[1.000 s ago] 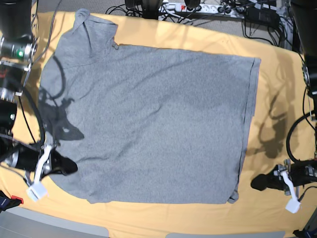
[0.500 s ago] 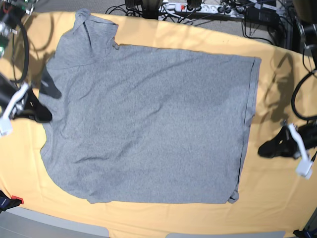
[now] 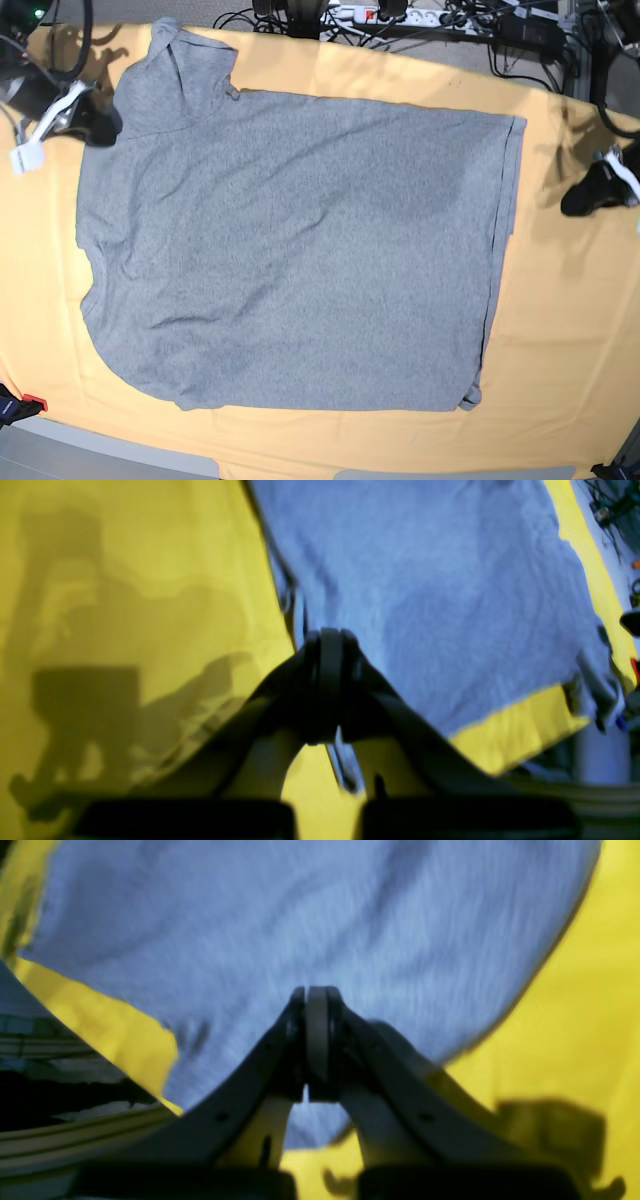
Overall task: Layout the t-shirt on the table in an organized manner, then fold the t-shirt properly
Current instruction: 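Grasp the shoulder corners with both grippers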
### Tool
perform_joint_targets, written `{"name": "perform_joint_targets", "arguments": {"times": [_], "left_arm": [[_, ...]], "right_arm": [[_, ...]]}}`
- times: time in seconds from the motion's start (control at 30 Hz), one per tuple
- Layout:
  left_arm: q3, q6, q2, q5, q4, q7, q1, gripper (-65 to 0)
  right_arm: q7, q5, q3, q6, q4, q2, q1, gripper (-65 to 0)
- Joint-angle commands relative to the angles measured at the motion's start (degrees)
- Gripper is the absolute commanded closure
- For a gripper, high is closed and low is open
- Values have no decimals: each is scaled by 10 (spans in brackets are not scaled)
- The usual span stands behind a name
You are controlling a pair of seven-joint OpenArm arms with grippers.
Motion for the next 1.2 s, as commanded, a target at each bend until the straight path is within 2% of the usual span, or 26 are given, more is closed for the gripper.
{"name": "perform_joint_targets", "arguments": {"times": [0.0,0.07,0.1,0.23,0.27,0.3,0.43,0.53,0.7,0.8,0.93,1.03,1.17], "left_arm": [[-9,-3,-11,-16,9,-11,3,0],[-10,-3,-10,-16,9,-11,24,0],[-10,-3,-9,-16,9,-11,34,0],[-10,-3,3,-16,9,-15,57,0],[-10,-3,7,-16,9,-15,56,0],[-10,-3,8,-16,9,-15,56,0],[-10,-3,9,-12,9,-24,56,-197],[-10,-3,10,-10,9,-24,57,-283],[-10,-3,9,14,9,-30,56,-286],[-10,-3,10,14,9,-32,56,-286],[-10,-3,16,15,9,-32,57,-286],[-10,-3,27,26,9,-32,57,-286],[-10,-3,37,52,9,-48,61,-286]], "right_arm": [[11,-5,4,3,8,6,3,0],[14,-39,4,3,8,-3,3,0],[23,-56,5,3,8,-7,3,-44],[63,-120,4,-14,7,-19,4,-366],[73,-130,4,-18,7,-20,4,-406],[82,-139,4,-25,7,-21,4,-414],[117,-176,4,-63,1,-28,4,-414],[133,-171,4,-74,-24,-29,4,-413],[143,-153,4,-73,-99,-29,9,-413],[144,-105,4,-45,-138,-29,9,-413],[110,-45,4,-15,-153,-29,10,-388],[78,-14,4,3,-153,-28,10,-294],[78,-8,4,3,-153,-27,10,-96]]}}
